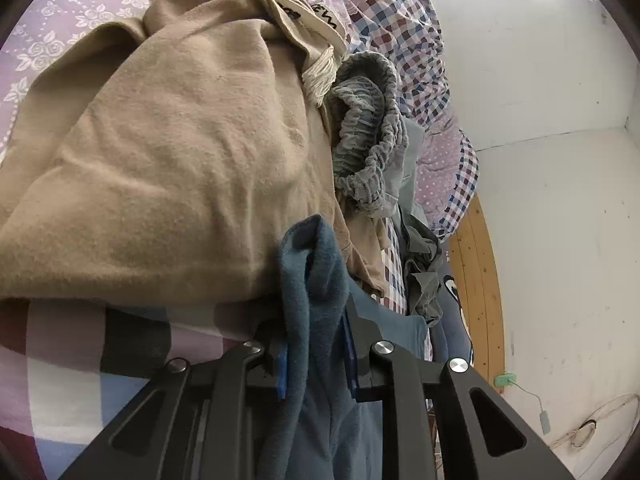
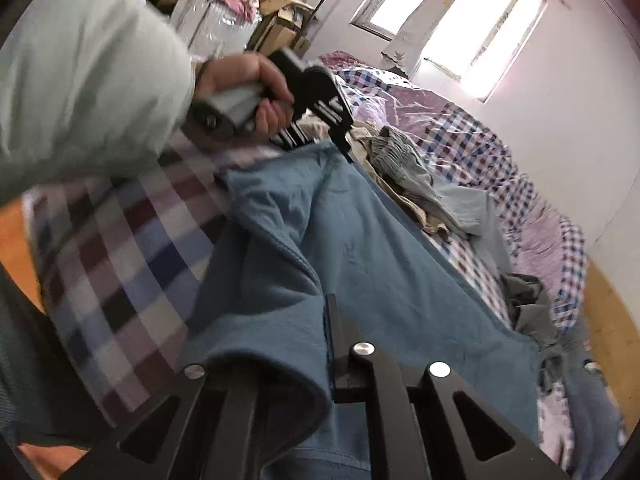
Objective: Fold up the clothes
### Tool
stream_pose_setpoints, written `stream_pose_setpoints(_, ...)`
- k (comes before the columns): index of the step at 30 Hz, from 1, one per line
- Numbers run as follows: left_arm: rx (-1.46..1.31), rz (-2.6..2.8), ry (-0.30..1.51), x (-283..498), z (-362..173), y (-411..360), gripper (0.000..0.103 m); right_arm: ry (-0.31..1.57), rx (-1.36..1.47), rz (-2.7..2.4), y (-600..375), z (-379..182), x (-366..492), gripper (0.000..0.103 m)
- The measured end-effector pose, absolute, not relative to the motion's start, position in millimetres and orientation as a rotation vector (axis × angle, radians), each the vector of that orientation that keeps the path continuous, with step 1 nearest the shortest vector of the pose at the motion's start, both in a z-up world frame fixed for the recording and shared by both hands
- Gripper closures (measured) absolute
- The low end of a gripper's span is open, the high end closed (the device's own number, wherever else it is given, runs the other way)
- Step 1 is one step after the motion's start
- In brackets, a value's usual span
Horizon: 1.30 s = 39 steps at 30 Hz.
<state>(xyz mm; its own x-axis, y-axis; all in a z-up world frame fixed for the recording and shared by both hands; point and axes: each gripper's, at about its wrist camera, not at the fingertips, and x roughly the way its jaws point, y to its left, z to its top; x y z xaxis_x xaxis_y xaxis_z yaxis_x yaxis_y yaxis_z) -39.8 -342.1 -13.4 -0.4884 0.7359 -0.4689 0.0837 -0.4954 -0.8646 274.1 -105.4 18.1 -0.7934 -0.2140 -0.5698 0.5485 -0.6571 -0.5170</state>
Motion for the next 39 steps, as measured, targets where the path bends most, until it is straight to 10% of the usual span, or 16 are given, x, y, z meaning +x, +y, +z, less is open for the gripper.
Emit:
stream_pose_setpoints(4, -1.249, 2.03, -1.256, -39.7, -13.3, -338.7, 0.082, 1.06, 0.62, -2.475, -107.9, 7.7, 273.7, 0.065)
stream_pose_setpoints(8, -1.242, 2.028, -1.266, -39.7, -15.6, -340.2, 0.082, 1.076, 0.614, -2.469, -109.1, 7.9, 268.6, 0.06)
stream_pose_setpoints(19, -1.236, 2.045, -1.253, -39.3, -15.7, -339.2, 0.091, 1.163, 0.601, -2.379, -119.3, 2.1, 265.2, 0.099)
stream_pose_setpoints(39, -0.975, 1.986, -1.327, -7.5, 35.4, -362.8, 0.096, 0.875, 0.618, -2.269, -136.8, 46.3, 297.4, 0.101)
